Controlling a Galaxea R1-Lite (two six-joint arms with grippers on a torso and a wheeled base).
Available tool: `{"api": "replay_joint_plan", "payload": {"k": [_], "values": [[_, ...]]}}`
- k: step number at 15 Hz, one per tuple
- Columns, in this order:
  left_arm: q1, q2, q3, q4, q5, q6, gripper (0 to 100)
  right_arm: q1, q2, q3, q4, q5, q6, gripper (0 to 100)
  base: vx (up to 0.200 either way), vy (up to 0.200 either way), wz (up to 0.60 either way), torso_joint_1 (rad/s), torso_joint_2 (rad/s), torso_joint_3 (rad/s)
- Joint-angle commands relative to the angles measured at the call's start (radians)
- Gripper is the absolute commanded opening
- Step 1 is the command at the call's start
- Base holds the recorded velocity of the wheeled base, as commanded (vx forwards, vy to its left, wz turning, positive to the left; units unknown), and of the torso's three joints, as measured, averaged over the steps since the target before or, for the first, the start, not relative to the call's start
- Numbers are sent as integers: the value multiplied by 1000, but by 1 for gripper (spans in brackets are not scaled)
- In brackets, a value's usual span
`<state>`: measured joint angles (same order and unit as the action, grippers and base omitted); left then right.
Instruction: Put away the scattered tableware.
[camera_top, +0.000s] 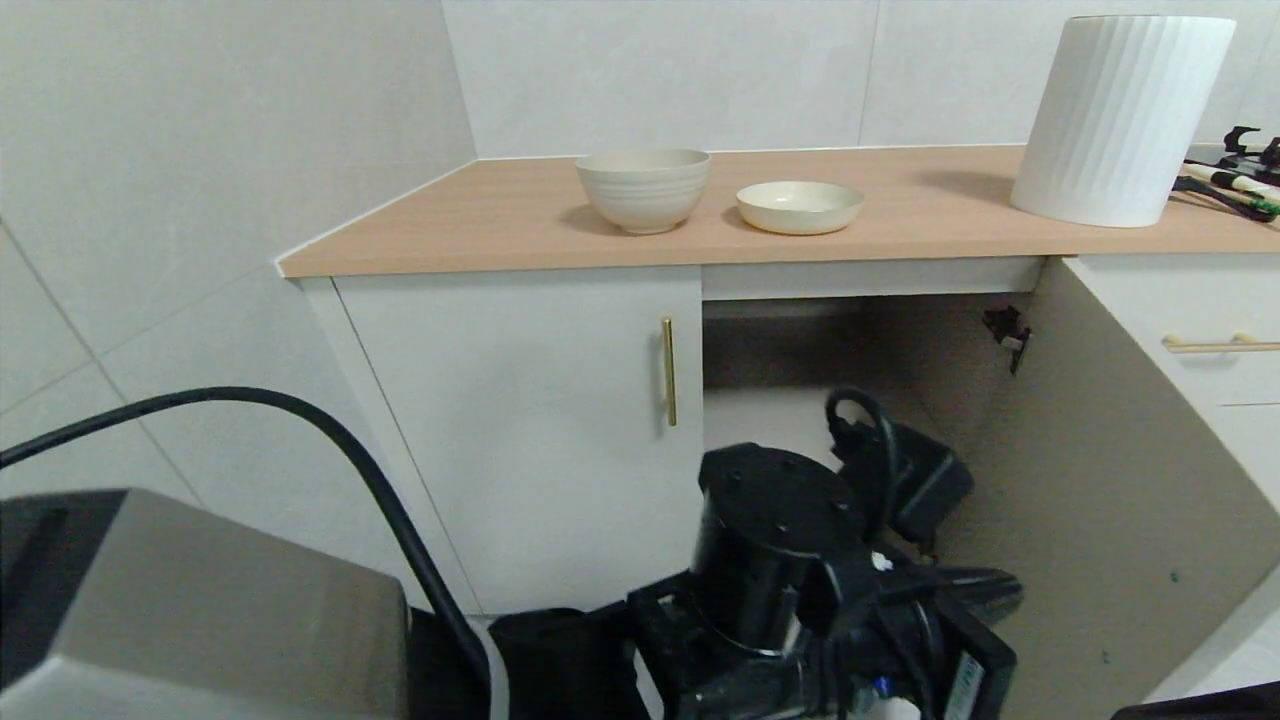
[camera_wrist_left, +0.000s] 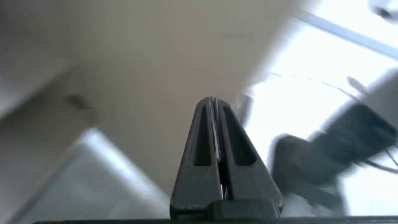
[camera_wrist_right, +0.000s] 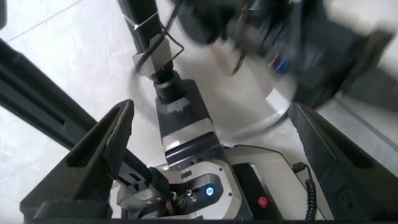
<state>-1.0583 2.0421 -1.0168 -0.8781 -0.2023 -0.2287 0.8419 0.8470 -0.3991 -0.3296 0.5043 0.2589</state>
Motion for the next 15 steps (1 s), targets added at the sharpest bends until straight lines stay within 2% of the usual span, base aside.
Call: {"api": "replay_joint_plan", "payload": {"k": [1, 2, 3, 4, 6, 8, 9, 12, 13, 14, 15], "values": [[87, -59, 40, -2, 11, 0, 0, 0, -5, -3, 0, 0, 0, 100, 0, 0, 0, 0, 0, 0], [115, -79, 55, -1, 17, 0, 0, -3, 7, -6, 0, -1, 0, 100, 0, 0, 0, 0, 0, 0], [181, -131, 104, 4, 38, 2, 0, -37, 60, -24, 0, -26, 2, 100, 0, 0, 0, 0, 0, 0], [222, -172, 144, 5, 54, 2, 0, -55, 115, -46, 0, -75, 2, 100, 0, 0, 0, 0, 0, 0], [310, -303, 271, 22, 81, 12, 0, -58, 233, -102, 0, -256, 2, 100, 0, 0, 0, 0, 0, 0], [402, -448, 376, 71, 81, 17, 0, -57, 326, -153, 0, -415, 2, 100, 0, 0, 0, 0, 0, 0], [459, -520, 409, 119, 83, 17, 0, -58, 359, -168, -2, -447, -1, 100, 0, 0, 0, 0, 0, 0], [607, -697, 419, 264, 81, 19, 0, -95, 478, -316, 1, -474, -66, 100, 0, 0, 0, 0, 0, 0], [627, -723, 411, 292, 81, 19, 0, -95, 497, -351, 6, -486, -69, 100, 0, 0, 0, 0, 0, 0], [666, -789, 383, 384, 81, 19, 0, -119, 564, -464, 80, -520, -69, 100, 0, 0, 0, 0, 0, 0], [678, -821, 368, 447, 81, 19, 0, -136, 603, -517, 144, -549, -67, 100, 0, 0, 0, 0, 0, 0]]}}
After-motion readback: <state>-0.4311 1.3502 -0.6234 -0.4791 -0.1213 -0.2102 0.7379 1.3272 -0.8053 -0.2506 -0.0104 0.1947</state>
